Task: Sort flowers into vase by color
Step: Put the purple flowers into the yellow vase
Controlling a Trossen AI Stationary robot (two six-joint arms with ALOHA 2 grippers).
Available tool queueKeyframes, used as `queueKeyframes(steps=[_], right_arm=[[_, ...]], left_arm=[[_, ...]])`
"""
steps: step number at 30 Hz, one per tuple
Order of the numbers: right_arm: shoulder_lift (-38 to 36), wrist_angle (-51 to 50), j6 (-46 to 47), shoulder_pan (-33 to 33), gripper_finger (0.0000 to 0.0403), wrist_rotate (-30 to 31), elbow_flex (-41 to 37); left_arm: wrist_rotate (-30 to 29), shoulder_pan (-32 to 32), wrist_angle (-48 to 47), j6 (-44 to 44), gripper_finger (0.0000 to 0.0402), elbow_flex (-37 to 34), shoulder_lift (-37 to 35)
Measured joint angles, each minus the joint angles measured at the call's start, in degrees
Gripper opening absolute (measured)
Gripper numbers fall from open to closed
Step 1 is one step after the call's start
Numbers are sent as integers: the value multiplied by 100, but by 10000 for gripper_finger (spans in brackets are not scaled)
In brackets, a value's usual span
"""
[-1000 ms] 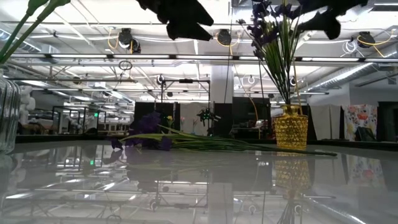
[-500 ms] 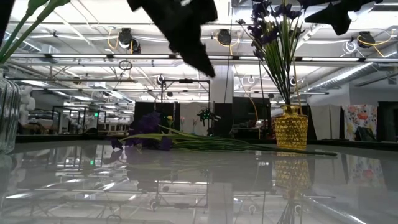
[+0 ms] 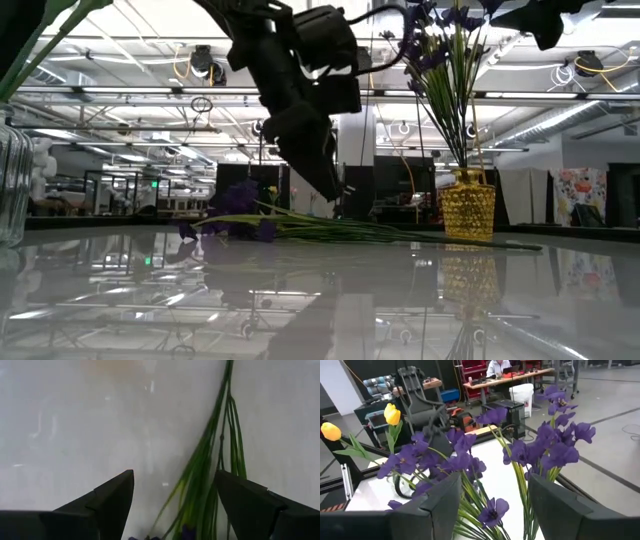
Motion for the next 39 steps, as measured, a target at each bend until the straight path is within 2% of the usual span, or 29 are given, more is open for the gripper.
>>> queueKeyframes(steps=[8, 18, 25, 28, 34, 39], right_arm=[[4, -8, -19, 4, 224, -13, 0], [4, -52, -13, 4, 224, -31, 0], [4, -53, -81, 4, 224, -31, 0], [4, -56, -122, 4, 224, -30, 0], [4, -59, -124, 4, 224, -31, 0], [4, -60, -126, 4, 224, -29, -2]], left_arm=[[232, -155, 208, -371, 290, -2, 135], [422, -182, 252, -591, 347, -17, 551], [417, -182, 79, -466, 353, -14, 595], [296, -182, -45, -346, 342, -15, 595], [47, -172, -384, -302, 288, 17, 285], [24, -172, -390, -362, 277, 44, 54]])
